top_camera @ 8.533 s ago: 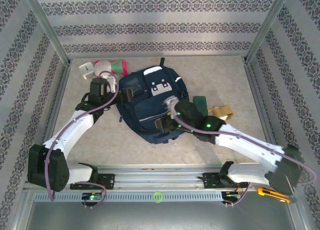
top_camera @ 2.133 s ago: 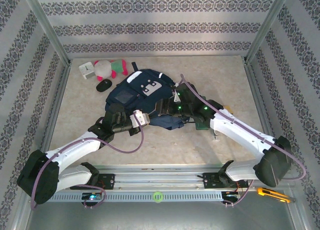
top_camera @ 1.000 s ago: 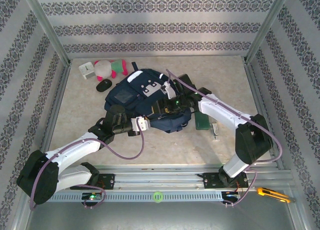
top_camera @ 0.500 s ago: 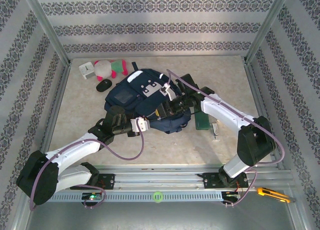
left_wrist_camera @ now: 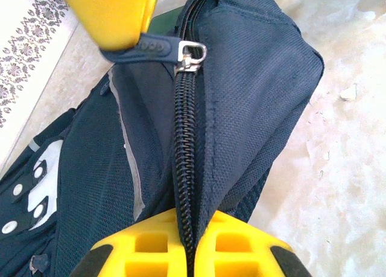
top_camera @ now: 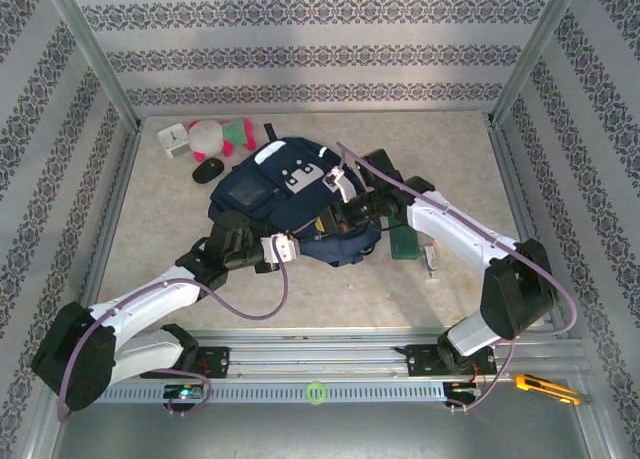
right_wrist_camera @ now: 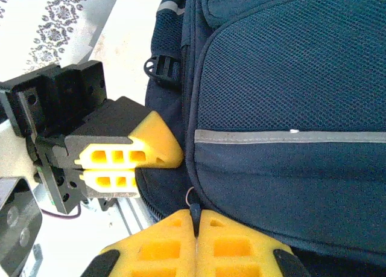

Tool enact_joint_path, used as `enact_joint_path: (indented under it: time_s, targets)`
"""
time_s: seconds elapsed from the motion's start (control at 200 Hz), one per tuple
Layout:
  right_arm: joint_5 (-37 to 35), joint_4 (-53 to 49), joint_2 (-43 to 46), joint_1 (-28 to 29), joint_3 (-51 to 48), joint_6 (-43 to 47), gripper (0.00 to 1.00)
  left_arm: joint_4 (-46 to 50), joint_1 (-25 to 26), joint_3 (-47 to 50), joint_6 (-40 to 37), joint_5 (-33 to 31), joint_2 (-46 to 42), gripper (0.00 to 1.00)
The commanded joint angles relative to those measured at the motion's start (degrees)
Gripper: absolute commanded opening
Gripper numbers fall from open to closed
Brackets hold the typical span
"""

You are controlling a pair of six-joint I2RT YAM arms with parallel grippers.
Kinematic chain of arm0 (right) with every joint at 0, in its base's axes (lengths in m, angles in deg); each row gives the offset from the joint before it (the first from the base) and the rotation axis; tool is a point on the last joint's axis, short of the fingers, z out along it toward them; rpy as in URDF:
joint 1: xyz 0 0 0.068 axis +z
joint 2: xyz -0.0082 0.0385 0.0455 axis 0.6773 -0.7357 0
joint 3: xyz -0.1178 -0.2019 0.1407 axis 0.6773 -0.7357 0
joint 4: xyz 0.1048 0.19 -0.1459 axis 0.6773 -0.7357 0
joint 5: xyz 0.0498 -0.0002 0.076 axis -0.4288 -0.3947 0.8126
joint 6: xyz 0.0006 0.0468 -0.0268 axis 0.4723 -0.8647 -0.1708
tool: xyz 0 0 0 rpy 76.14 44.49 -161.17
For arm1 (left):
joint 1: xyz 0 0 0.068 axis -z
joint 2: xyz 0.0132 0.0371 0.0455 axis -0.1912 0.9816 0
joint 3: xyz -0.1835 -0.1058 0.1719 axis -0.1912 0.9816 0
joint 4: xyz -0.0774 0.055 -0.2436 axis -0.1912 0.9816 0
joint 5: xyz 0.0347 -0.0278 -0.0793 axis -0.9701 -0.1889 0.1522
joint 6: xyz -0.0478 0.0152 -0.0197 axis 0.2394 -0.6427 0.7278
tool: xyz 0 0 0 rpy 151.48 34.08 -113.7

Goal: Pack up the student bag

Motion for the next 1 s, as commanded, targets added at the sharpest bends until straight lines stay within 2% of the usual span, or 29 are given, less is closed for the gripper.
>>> enact_joint_path:
  time_s: [0.0,0.16,0.25,0.395,0.655,0.994]
  targets:
    - [-7.0,5.5,6.7,0.2,-4.6,-2.6,0.00,-6.8,0.3,-0.1,4.3,-2.7,-1.2,0.00]
    - [-15.1,19.1,16.2,1.4,-16.3,-10.5,0.00,-11.1,0.3,1.7,9.9,-3.8,-0.6,0.00]
    - [-20.3,24.0,20.5,2.6,-21.4,-13.1,0.00,-13.2,0.3,2.5,12.6,-3.7,-0.4,0.00]
    - [-24.4,29.4,25.4,4.4,-27.6,-15.4,0.00,-15.2,0.3,3.1,14.2,-3.4,-0.4,0.00]
    - [-22.2,33.5,26.9,7.0,-32.9,-15.1,0.00,-15.1,0.3,2.4,13.2,-1.7,0.2,0.00]
    - [-20.1,34.0,25.6,6.7,-33.4,-13.7,0.11,-13.8,0.3,1.0,11.5,-0.1,0.7,0.00]
